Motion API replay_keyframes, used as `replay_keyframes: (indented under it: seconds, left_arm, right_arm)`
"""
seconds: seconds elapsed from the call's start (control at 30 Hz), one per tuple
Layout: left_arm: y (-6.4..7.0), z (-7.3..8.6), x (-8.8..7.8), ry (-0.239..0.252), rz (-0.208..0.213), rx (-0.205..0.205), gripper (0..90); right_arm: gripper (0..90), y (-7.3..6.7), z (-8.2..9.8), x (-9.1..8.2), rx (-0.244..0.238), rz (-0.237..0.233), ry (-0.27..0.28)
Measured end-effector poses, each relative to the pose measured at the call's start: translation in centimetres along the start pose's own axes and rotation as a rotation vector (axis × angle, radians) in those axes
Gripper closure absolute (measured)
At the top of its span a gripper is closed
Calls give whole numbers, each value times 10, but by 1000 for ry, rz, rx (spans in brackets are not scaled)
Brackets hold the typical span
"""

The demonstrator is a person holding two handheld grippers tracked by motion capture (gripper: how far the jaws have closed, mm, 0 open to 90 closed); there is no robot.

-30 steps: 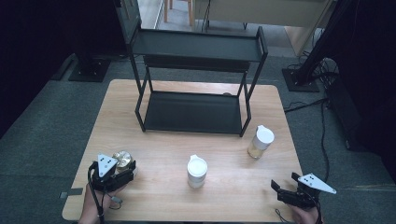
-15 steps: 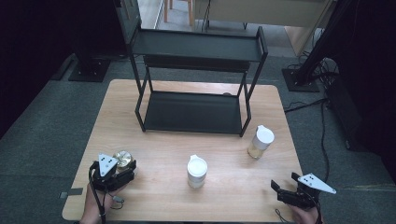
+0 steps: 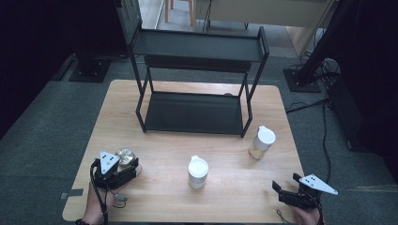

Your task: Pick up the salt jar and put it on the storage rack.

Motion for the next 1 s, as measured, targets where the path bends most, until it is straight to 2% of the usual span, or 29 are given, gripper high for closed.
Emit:
replay_keyframes:
  seconds: [0.77, 1.0]
  left_arm:
    - [23, -18, 9, 5, 22, 21, 310]
    - [32, -22, 15, -8, 31, 37, 310]
  right_arm:
    - [22, 0, 0, 1, 2, -6, -9]
    - [21, 0, 0, 0, 5, -9, -7]
Point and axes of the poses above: each handheld gripper's, and its own axes: x roughly forward along the jaws, z roughly out of its underside, y roughly to its right, the point moved 2 cm from there along x, roughly forward along the jaws, and after that the axes turned 15 degrees about -x, right-handed, at the moved point
